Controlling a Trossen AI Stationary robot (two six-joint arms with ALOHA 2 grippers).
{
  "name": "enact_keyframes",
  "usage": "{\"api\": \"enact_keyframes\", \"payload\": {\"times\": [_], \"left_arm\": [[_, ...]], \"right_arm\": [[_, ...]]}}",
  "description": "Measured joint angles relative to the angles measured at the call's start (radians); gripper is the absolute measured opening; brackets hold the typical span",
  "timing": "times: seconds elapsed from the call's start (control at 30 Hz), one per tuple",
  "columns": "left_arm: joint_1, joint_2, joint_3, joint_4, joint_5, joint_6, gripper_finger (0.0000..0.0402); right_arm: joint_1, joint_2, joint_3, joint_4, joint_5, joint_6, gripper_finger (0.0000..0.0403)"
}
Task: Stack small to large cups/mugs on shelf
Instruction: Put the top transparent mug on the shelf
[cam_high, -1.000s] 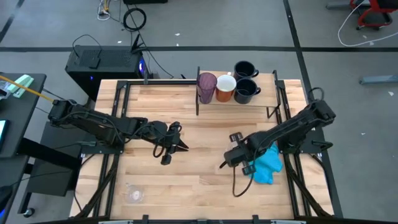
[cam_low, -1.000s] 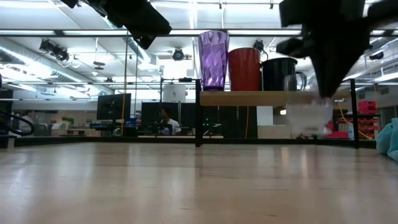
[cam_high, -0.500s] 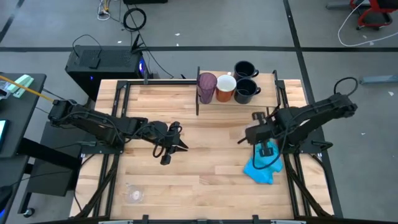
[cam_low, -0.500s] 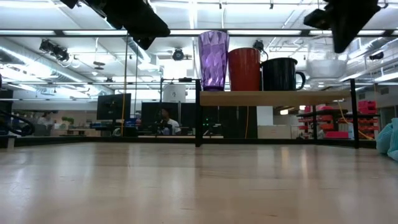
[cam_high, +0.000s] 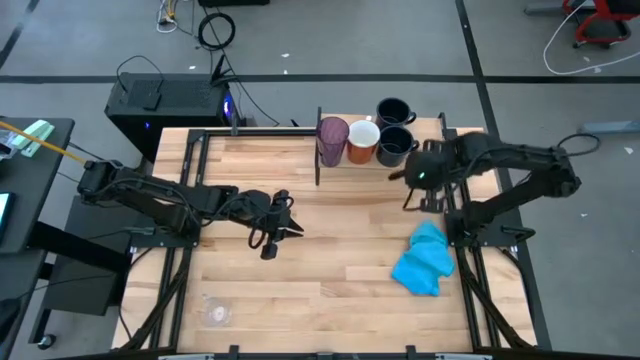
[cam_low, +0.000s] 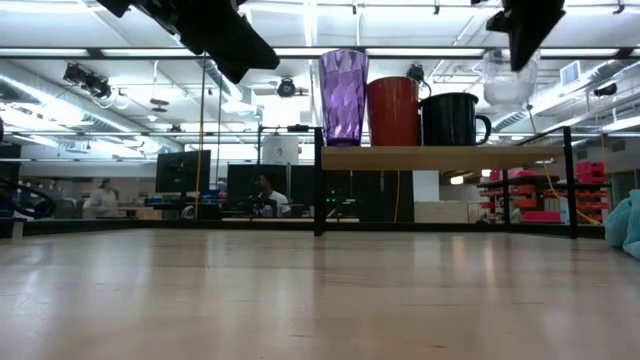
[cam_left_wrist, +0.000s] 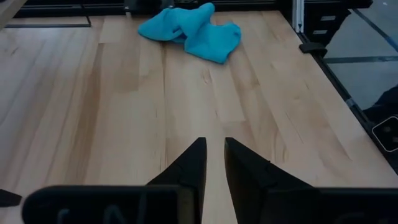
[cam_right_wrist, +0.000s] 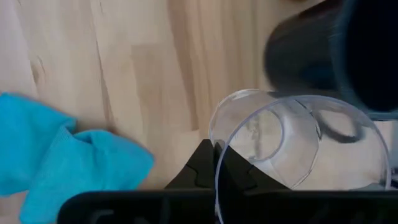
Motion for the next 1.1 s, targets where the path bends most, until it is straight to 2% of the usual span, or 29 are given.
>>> {"api": "enact_keyframes", "payload": {"times": [0.47,0.6,0.83,1.1], "left_arm": [[0.0,0.0,0.0,-0.024,0.0,0.025,0.0063],[0.0,0.0,0.0,-0.024,0.0,0.065,0.0062],[0.0,0.0,0.0,-0.026,0.0,0.094,0.0053],[0.0,0.0,0.0,-0.046,0.0,0.094,0.006]], "right_arm": [[-0.191,-0.03,0.269,0.001,0.007,-0.157,0.0],[-0.276,-0.022,0.281,0.001,0.041,-0.21,0.0],[-0.512,0.02,0.279,0.0,0.073,-0.378,0.0],[-0.716,0.132,0.279,0.001,-0.006,-0.605,0.0]]}}
